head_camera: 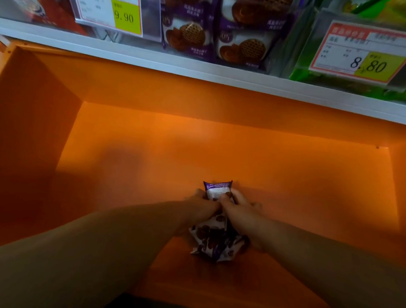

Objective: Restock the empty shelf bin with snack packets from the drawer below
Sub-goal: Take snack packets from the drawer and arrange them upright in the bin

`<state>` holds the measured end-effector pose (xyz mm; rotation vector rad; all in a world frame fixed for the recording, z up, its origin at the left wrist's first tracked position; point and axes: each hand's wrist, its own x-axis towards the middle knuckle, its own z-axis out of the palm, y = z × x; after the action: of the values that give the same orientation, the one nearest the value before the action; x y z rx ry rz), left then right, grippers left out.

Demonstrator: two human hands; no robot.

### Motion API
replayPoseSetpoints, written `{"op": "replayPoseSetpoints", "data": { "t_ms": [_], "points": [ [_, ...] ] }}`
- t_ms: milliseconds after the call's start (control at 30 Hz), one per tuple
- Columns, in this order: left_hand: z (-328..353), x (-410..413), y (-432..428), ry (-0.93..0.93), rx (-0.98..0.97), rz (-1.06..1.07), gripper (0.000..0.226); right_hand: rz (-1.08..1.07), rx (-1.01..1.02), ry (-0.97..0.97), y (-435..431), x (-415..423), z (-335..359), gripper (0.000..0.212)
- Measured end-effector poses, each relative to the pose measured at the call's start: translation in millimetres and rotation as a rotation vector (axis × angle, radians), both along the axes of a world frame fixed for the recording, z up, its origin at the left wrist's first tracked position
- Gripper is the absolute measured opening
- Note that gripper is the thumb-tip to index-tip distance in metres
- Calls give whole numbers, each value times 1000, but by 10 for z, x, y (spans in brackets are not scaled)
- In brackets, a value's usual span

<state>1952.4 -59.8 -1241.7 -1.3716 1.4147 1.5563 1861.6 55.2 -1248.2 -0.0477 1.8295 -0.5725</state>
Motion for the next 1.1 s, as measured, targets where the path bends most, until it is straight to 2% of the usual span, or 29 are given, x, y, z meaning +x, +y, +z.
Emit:
{"op": "replayPoseSetpoints", "data": {
  "t_ms": [67, 100, 233, 367, 500, 600, 667, 767, 900, 967, 1100],
  "points": [
    [-55, 9, 29, 14, 26, 16, 61, 8, 22, -14, 16, 11, 46, 60],
    [-62, 7, 41, 5, 33, 20, 63, 20, 29, -14, 19, 23, 73, 61],
    [-30, 11, 54, -80, -103, -107, 60, 60, 64, -22, 67, 78, 63, 68],
    [-38, 33, 83, -38, -54, -29, 59, -63, 69, -36, 92, 150, -31, 76],
    [-207, 44, 172, 79, 18, 53, 62, -185, 20, -31, 28, 242, -110, 72],
    [-230, 12, 219, 77, 38, 74, 50, -207, 10, -72, 13, 288, -176, 74],
    [-131, -4, 208, 97, -3, 53, 46, -241, 25, -140, -24, 294, -61, 71],
    [55, -26, 179, 73, 17, 83, 53, -289, -18, -177, -159, 257, 101, 51],
    [312, -184, -6, 60, 7, 150, 61, -380, -16, -174, -404, 92, 462, 67],
    [503, -270, -123, 78, 15, 164, 70, -374, -61, -186, -476, 12, 804, 58],
    [883, -361, -318, 155, -16, 175, 66, -297, -203, -127, -515, -109, 1293, 41]
  ]
}}
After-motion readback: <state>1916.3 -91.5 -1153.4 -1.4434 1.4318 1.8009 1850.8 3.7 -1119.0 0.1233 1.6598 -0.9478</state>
